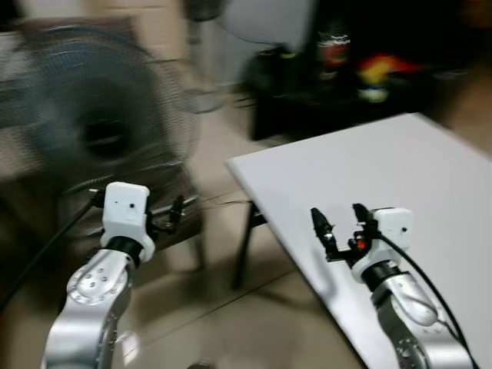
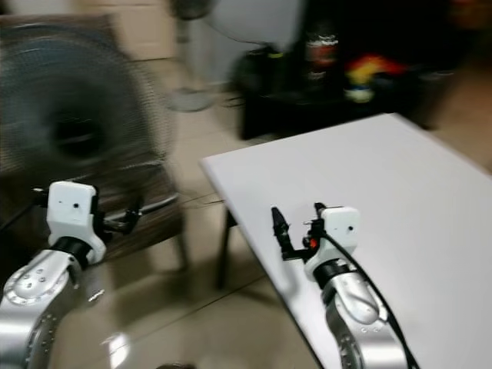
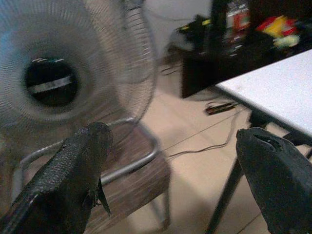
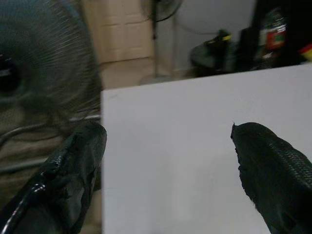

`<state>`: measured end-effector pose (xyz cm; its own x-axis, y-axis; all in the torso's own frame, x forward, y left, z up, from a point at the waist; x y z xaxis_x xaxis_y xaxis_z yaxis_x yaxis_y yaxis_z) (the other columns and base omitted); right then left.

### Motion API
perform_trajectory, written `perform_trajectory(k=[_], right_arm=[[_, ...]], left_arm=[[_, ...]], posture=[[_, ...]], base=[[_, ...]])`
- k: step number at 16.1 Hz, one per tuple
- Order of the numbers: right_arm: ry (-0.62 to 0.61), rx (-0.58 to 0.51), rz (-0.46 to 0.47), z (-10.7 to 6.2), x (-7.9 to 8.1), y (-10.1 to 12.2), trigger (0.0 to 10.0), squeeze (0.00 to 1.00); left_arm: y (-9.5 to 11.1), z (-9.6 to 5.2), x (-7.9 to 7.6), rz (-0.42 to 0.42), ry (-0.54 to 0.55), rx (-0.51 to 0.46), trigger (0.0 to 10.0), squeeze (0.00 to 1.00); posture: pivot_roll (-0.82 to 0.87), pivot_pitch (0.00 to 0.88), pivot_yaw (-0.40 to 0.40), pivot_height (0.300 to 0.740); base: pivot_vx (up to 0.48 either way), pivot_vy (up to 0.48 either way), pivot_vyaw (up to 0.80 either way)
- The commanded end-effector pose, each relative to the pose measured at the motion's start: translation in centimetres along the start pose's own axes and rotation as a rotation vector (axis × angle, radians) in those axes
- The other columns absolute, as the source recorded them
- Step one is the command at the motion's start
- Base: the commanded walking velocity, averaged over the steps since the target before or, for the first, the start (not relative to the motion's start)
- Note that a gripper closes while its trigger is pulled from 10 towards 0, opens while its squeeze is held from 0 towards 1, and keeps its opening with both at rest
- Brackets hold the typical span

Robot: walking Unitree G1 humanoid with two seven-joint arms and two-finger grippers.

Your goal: Setting the table

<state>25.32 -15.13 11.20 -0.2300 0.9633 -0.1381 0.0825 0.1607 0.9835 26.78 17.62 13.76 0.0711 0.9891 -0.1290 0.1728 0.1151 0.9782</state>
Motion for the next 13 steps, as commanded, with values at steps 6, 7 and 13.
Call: perform_trajectory(k=[6, 7, 13], right_arm=[[-0.014, -0.003, 0.052, 0.3, 0.1, -0.1, 10.0, 1.00], [-0.014, -0.005, 0.056, 0.4, 0.2, -0.1, 10.0, 1.00], [-0.017, -0.019, 0.075, 0.8, 0.4, 0.0, 10.0, 1.00]], left_arm=[[1.0, 0.2, 0.0, 0.047, -0.016, -0.023, 10.0, 0.00], [1.0, 0.2, 0.0, 0.048, -0.018, -0.025, 10.0, 0.00], [1.7, 0.6, 0.1, 0.061, -0.033, -0.033, 10.0, 0.00]], posture=[[0.09, 0.000, -0.041, 0.740], [0.09, 0.000, -0.040, 0.740], [0.10, 0.000, -0.021, 0.740]], base=[[0.000, 0.000, 0.80], [0.000, 0.000, 0.80], [0.000, 0.207, 0.80]])
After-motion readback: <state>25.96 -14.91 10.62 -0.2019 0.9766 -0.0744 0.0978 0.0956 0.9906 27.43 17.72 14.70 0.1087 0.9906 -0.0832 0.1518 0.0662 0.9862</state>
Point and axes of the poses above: a point about 5 cm out from each wrist's last joint towards the gripper, its own z axis pointing out of the wrist towards the gripper, its own y axis along the axis of the wrist's last joint, x = y × z, the point moved 3 cm from there along z, pointing out of the wrist towards the gripper, and after that the axes turned 15 degrees about -z, right-handed, at the moved point
